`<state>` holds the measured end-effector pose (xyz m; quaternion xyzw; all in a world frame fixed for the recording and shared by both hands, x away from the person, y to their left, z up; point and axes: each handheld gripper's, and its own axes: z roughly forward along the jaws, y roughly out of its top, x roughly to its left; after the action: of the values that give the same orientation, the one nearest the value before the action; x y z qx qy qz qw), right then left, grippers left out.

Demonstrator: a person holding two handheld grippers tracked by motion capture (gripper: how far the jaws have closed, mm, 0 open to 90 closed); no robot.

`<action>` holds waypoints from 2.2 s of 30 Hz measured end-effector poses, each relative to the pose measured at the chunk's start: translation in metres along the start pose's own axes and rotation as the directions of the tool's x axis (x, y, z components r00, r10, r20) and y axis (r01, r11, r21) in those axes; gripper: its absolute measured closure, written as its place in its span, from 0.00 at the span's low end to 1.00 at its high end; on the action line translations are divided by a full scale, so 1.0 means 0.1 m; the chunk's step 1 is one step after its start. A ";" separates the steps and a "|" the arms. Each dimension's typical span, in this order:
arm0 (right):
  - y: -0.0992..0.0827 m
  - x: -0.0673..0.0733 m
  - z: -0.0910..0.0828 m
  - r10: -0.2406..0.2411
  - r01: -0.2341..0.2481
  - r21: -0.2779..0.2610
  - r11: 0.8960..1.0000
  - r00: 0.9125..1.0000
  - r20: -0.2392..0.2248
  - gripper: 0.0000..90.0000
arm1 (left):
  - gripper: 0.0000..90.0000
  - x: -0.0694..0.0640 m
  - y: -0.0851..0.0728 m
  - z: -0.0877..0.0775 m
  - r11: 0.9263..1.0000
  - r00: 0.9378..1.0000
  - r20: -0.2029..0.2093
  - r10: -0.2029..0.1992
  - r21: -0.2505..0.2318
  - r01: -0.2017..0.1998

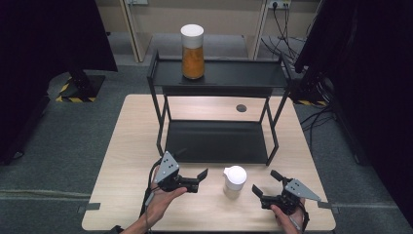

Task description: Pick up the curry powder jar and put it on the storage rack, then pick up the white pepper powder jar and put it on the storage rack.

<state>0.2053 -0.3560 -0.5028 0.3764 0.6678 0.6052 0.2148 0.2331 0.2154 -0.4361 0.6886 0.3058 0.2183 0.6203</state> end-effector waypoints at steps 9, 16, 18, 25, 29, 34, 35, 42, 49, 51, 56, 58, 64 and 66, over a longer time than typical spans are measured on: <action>0.00 0.00 0.00 0.001 -0.001 0.001 1.000 1.000 -0.001 0.00 | 0.01 0.01 -0.17 -0.04 1.000 1.000 0.015 -0.011 0.006 0.011; 0.00 0.00 0.00 0.000 0.000 0.000 1.000 1.000 -0.001 0.00 | 0.01 -0.01 -0.29 -0.05 1.000 1.000 0.025 -0.006 0.010 0.006; 0.00 0.00 0.00 0.001 -0.001 0.000 1.000 1.000 -0.001 0.00 | 0.01 -0.02 -0.34 -0.06 1.000 1.000 0.020 0.002 0.005 -0.002; 0.00 0.00 0.00 0.003 -0.003 -0.003 1.000 1.000 -0.001 0.00 | 0.01 -0.01 -0.49 -0.11 1.000 1.000 0.023 -0.011 -0.007 0.011; 0.00 -0.01 0.00 0.004 -0.004 -0.005 1.000 1.000 -0.003 0.00 | 0.01 0.00 -0.58 -0.14 0.999 0.999 0.022 -0.023 -0.022 0.023; 0.00 0.00 -0.01 -0.004 0.004 -0.006 1.000 1.000 0.000 0.00 | 0.01 0.00 -0.66 -0.16 0.999 1.000 0.020 -0.024 -0.023 0.025; 0.00 0.00 -0.01 -0.003 0.003 -0.007 1.000 1.000 0.001 0.00 | 0.01 0.01 -0.67 -0.16 0.999 1.000 0.020 -0.024 -0.024 0.025; 0.01 0.01 -0.01 -0.014 0.014 -0.004 1.000 1.000 -0.002 0.00 | 0.01 0.01 -0.72 -0.17 0.999 1.000 0.023 -0.007 -0.041 0.008; 0.01 0.01 -0.02 -0.015 0.015 -0.007 1.000 1.000 -0.004 0.00 | 0.01 0.07 -0.76 -0.19 0.999 0.999 0.025 -0.038 -0.033 0.039; 0.01 0.01 -0.02 -0.014 0.014 -0.009 1.000 1.000 -0.004 0.00 | 0.01 0.07 -0.77 -0.18 0.998 0.999 0.028 -0.046 -0.030 0.047; 0.01 0.02 -0.02 -0.017 0.017 -0.006 1.000 1.000 -0.007 0.00 | 0.01 0.07 -0.78 -0.19 0.998 0.998 0.029 -0.048 -0.032 0.049; 0.01 0.02 -0.02 -0.015 0.015 -0.007 1.000 1.000 -0.008 0.00 | 0.01 0.08 -0.78 -0.19 0.998 0.998 0.031 -0.054 -0.029 0.055; 0.01 0.00 -0.02 -0.013 0.013 -0.008 1.000 1.000 -0.016 0.00 | 0.01 0.08 -0.79 -0.19 0.997 0.997 0.036 -0.073 -0.030 0.074; 0.02 0.00 -0.03 -0.015 0.015 -0.008 1.000 1.000 -0.018 0.00 | 0.01 0.08 -0.79 -0.20 0.997 0.997 0.034 -0.069 -0.033 0.071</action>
<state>0.2033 -0.3577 -0.5007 0.3648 0.6701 0.6096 0.2149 0.2136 0.2384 -0.5117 0.6702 0.3156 0.1902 0.6442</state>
